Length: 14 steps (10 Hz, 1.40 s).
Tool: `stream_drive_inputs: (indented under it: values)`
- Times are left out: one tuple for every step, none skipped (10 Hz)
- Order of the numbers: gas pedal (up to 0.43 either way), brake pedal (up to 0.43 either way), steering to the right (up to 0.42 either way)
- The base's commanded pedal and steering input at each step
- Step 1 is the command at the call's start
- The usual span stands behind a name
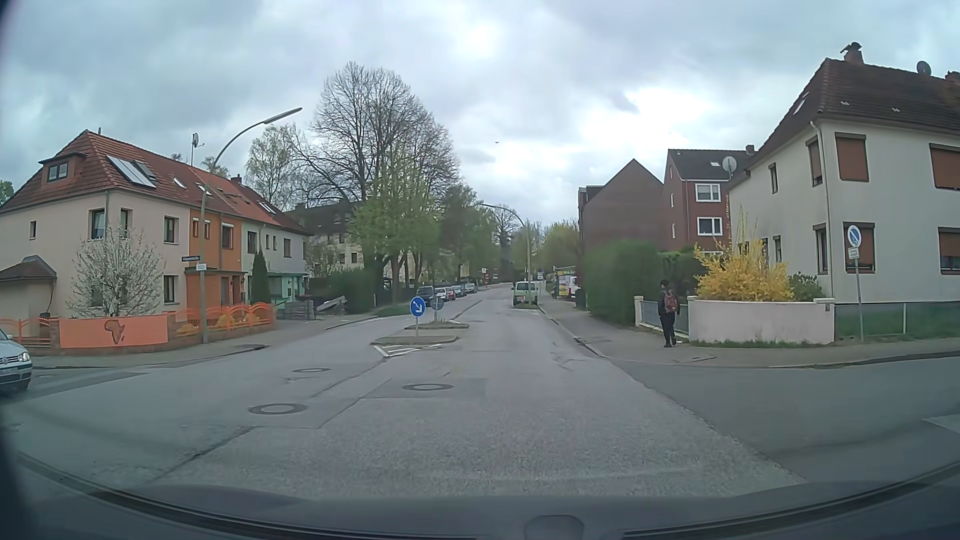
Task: Follow the waypoints while adhering to traffic rules and regulations
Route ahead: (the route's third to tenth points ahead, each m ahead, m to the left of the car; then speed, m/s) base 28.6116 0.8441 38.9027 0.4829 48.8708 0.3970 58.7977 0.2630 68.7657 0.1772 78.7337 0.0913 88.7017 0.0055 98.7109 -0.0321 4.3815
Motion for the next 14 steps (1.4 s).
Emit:
stream_drive_inputs:
  values:
    - [0.268,0.000,0.001]
    - [0.280,0.000,0.001]
    - [0.280,0.000,0.001]
    - [0.280,0.000,0.001]
    - [0.280,0.000,0.001]
    - [0.280,0.000,0.001]
    - [0.280,0.006,0.001]
    - [0.268,0.000,0.001]
    - [0.260,0.000,0.001]
    - [0.260,0.000,-0.002]
    - [0.248,0.000,-0.005]
    - [0.240,0.000,-0.005]
    - [0.220,0.000,-0.005]
    - [0.197,0.000,-0.005]
